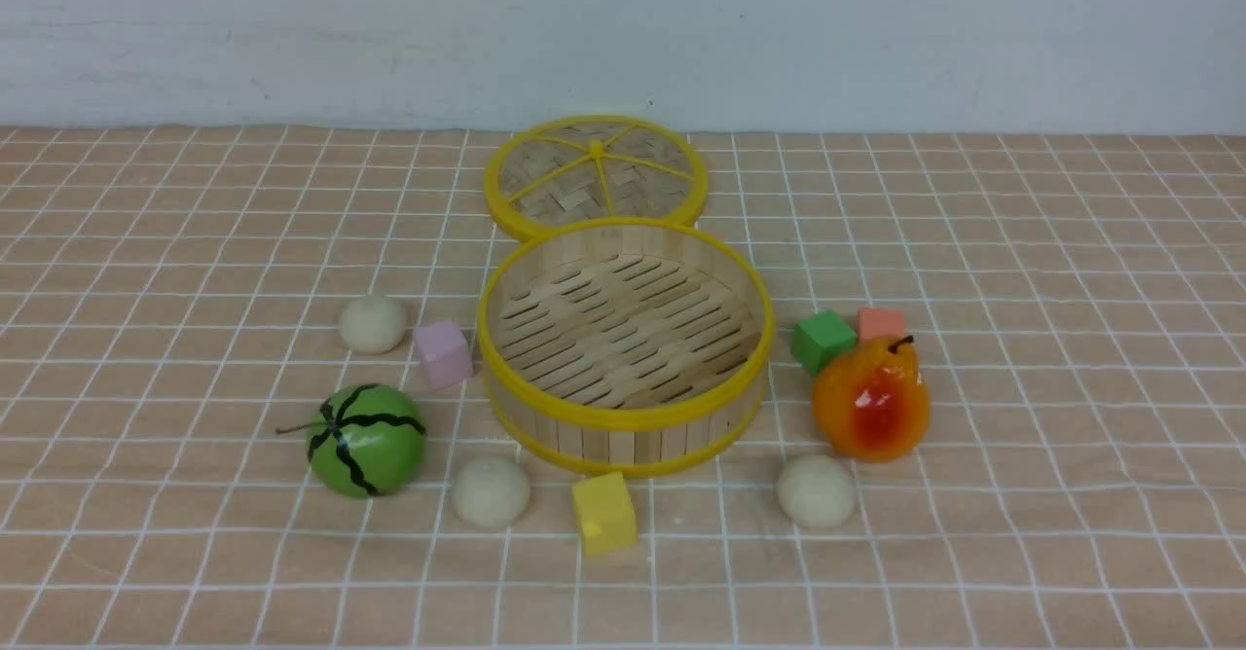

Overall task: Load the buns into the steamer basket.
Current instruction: Use the left arm to grab a steamed stuffed bun

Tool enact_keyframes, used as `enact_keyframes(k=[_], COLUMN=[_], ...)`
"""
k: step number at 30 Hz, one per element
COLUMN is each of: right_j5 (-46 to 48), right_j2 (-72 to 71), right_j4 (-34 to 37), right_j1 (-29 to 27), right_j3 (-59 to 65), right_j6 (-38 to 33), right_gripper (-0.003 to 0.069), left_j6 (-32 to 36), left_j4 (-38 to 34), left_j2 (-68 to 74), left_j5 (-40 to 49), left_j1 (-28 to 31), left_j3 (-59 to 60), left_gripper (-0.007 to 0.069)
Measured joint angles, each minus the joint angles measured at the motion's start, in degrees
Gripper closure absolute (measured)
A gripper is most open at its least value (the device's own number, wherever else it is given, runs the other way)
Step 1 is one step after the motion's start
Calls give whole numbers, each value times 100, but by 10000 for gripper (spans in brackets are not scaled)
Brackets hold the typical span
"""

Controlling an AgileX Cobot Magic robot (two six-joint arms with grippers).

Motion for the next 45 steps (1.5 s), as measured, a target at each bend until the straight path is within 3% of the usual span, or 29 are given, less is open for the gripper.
enact_keyframes(k=[19, 23, 31, 35, 42, 45], right_j5=[0, 0, 0, 0, 0, 0], right_j2=[0, 0, 0, 0, 0, 0], right_j4=[0, 0, 0, 0, 0, 0], right_j1=[0, 0, 0, 0, 0, 0], right_j3=[0, 0, 0, 0, 0, 0], right_j6=[0, 0, 0, 0, 0, 0], right_gripper=[418, 418, 418, 418, 418, 418], left_j6=[0, -5, -181, -361, -635, -647], left_j4=[120, 107, -127, -138, -154, -161], left_j2=[0, 0, 0, 0, 0, 213], left_j5=[-175, -898, -3365, -4151, -3575, -2784], left_j1=[0, 0, 0, 0, 0, 0], left_j3=[0, 0, 0, -10, -1049, -2155], left_gripper=[575, 570, 562, 557, 554, 552])
